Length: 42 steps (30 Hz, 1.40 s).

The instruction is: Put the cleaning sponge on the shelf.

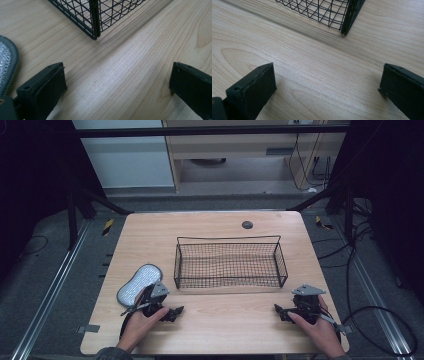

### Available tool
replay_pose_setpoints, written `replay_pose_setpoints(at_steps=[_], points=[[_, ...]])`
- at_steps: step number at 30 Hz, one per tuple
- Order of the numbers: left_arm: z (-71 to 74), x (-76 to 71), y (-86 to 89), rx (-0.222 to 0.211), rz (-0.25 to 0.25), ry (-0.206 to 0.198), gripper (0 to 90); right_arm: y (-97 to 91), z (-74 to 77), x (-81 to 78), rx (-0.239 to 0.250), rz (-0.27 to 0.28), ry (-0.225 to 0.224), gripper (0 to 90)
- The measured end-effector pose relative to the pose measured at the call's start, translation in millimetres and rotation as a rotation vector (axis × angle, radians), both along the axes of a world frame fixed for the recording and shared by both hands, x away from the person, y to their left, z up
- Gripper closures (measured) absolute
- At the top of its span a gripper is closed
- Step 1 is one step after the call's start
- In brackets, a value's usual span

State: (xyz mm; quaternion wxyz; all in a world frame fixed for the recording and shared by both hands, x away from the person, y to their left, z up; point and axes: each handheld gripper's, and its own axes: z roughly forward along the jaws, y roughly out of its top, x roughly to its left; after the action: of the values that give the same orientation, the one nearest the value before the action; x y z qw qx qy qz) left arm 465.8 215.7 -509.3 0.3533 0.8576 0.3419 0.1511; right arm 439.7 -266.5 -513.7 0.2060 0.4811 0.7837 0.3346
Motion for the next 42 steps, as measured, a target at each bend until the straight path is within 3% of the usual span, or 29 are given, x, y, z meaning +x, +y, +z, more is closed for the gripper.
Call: replay_pose_setpoints(at_steps=[6, 9, 12, 13, 16, 19, 20, 21, 26, 32, 33, 36, 42], points=[[3.2, -1.4, -0.1, -0.008, 0.002, -0.002, 3.1, 0.0, 0.0, 0.0, 0.000, 0.000, 0.000, 0.5], [11.9, -5.3, -1.4, 0.006, -0.008, -0.031, 3.2, 0.0, 0.0, -0.1, 0.000, 0.000, 0.000, 0.5], [24.2, -9.3, 0.9, -0.024, 0.010, -0.059, 3.3, 0.0, 0.0, -0.4, 0.000, 0.000, -0.001, 0.6], [34.8, -10.4, 2.7, 0.020, 0.019, -0.076, 3.6, 0.1, 0.0, -0.5, 0.001, -0.002, -0.001, 0.5], [46.6, -10.2, 6.6, 0.035, 0.035, -0.088, 3.8, 0.4, 0.5, -0.8, 0.007, -0.005, 0.006, 0.5], [62.4, -4.9, 15.4, 0.101, 0.063, -0.066, 3.9, 0.2, 0.2, -0.6, 0.002, -0.003, 0.001, 0.5], [71.1, 2.6, 23.3, 0.147, 0.081, -0.040, 3.9, 0.0, 0.0, -0.4, -0.001, -0.002, -0.002, 0.5], [71.1, 2.6, 23.3, 0.147, 0.081, -0.040, 3.9, 0.0, 0.0, -0.4, -0.001, -0.002, -0.002, 0.5], [85.4, 19.3, 40.8, 0.217, 0.120, 0.034, 4.2, 0.0, 0.0, -0.4, -0.001, -0.002, -0.001, 0.4], [88.3, 29.7, 58.1, 0.275, 0.145, 0.088, 4.2, 0.3, 0.6, -0.9, 0.008, -0.003, 0.008, 0.4], [89.0, 30.2, 60.5, 0.274, 0.149, 0.090, 4.4, -0.9, -0.8, 0.1, -0.015, 0.007, -0.013, 0.4], [90.7, 31.9, 67.2, 0.274, 0.152, 0.105, 4.8, 0.6, 0.8, -1.0, 0.010, -0.007, 0.011, 0.4], [89.3, 38.1, 76.3, 0.310, 0.141, 0.154, 5.0, -0.1, -0.1, -0.6, -0.002, 0.000, -0.002, 0.4]])
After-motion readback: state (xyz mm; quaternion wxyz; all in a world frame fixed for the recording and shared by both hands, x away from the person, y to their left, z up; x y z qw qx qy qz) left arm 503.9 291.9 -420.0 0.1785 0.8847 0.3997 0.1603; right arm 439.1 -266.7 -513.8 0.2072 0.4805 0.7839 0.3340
